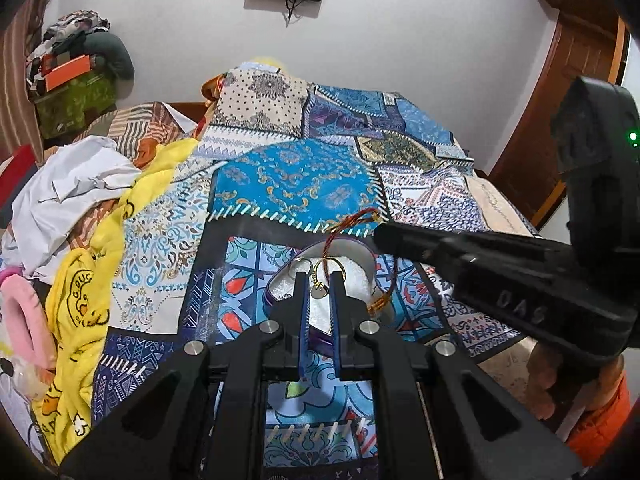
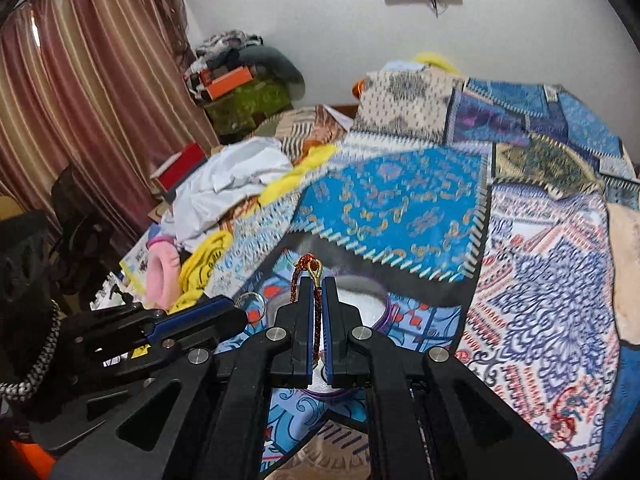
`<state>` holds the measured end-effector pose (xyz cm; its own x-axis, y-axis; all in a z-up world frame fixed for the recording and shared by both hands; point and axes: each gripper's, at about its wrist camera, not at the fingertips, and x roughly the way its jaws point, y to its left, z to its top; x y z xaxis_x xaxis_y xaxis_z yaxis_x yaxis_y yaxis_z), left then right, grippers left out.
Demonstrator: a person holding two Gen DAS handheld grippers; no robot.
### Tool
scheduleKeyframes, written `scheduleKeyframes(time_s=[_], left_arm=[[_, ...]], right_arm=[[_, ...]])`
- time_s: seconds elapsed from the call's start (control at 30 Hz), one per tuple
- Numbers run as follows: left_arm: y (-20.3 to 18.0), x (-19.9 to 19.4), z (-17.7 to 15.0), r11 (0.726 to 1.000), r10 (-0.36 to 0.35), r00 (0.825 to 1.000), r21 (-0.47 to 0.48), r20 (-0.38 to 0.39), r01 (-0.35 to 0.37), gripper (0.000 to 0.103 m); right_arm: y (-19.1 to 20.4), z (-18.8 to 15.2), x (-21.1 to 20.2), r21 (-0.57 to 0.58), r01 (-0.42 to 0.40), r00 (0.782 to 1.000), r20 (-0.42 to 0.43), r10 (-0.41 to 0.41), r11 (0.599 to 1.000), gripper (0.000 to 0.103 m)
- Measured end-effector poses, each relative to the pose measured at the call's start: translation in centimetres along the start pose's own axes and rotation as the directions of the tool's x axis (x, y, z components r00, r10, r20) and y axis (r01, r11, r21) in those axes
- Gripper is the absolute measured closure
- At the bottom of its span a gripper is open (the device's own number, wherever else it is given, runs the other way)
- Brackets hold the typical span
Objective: Organize jewelry
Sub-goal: 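Carry both items to the heart box and open both tools over the foam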
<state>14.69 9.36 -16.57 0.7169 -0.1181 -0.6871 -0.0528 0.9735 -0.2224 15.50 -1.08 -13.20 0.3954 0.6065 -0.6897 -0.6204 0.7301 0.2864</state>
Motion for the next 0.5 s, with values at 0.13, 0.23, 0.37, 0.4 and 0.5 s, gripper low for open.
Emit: scheduleKeyframes(time_s=[0.13,0.23,0.37,0.4,0.5], left_arm=[[0.1,1.2,-0.3,1.0,-0.002,1.0,-0.002,-0.025,0.002,0.095],[0.3,2.1,-0.4,1.0,-0.001,0.999,-0.002,-0.046,0.001,0.095],[0.4,2.9,-0.6,1.0,-0.007,0.998,-0.008,-0.065,0.007,0.095],[0.4,3.0,-0.6,1.0,-0.009,0.998,-0.009,-0.068,0.009,0.095],[0.3,3.4,-0.6,1.0,-0.015,0.997,-0.009,-0.076,0.014,0.095]], right_arm=[[-0.2,-0.4,1.4,0.003,0.012,0.999,-0.043,-0.012,1.0,0.1],[-0.4,-0.8,2.0,0.004,0.032,0.997,-0.064,-0.032,0.999,0.1],[-0.6,-0.9,2.2,0.007,0.052,0.996,-0.071,-0.052,0.999,0.1],[-0.6,-0.8,2.2,0.005,0.056,0.996,-0.073,-0.056,0.998,0.099],[-0.6,-0.8,2.2,0.006,0.048,0.995,-0.089,-0.047,0.999,0.099]])
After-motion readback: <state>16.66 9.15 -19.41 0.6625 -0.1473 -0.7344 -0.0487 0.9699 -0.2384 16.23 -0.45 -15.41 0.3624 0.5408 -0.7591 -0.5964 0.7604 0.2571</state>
